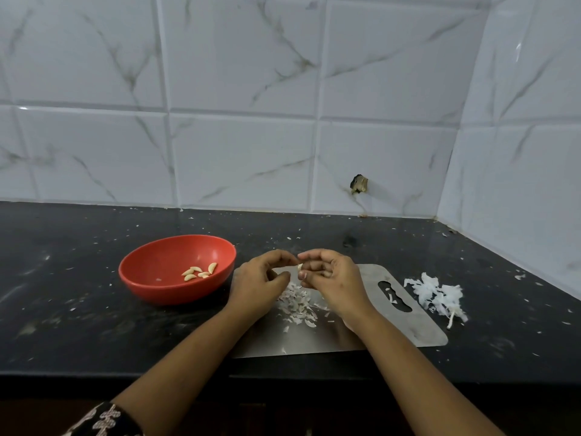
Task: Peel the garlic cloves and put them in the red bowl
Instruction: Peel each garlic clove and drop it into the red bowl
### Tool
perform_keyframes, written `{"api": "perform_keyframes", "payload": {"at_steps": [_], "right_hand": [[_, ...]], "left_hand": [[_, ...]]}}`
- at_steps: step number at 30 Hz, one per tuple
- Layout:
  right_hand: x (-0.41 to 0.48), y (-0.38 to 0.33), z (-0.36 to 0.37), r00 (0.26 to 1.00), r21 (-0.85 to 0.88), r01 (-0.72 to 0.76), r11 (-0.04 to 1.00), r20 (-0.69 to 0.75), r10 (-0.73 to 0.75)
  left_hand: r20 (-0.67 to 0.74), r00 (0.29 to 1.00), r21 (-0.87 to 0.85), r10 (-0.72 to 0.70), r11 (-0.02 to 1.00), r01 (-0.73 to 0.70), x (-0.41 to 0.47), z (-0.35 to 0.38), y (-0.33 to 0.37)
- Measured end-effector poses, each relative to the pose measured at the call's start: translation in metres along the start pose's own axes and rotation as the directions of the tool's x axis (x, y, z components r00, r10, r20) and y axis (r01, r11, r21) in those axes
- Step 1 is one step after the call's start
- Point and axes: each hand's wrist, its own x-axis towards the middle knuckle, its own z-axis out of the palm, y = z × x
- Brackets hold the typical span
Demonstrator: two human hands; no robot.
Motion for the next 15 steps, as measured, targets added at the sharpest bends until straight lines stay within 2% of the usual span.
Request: {"api": "perform_keyframes", "payload": {"at_steps": [3,8,15], "right_hand": [[0.0,0.0007,-0.0009,1.0,0.006,-0.004,1.0,0.019,0.004],[-0.0009,0.0023,0.0004,0.999,-0.05,0.004,0.999,0.048,-0.002],[-0.0002,0.0033,0.0013,0.997,-0.109,0.055,0.993,0.053,-0.049]], "left_hand": [[0.012,0.998,0.007,0.068,0.998,-0.068,0.0001,0.0006,0.0016],[-0.039,0.996,-0.001,0.08,0.997,-0.08,0.0003,-0.0011,0.0035],[-0.001,0.996,0.012,0.086,0.996,-0.086,0.0006,0.0001,0.0035]]}}
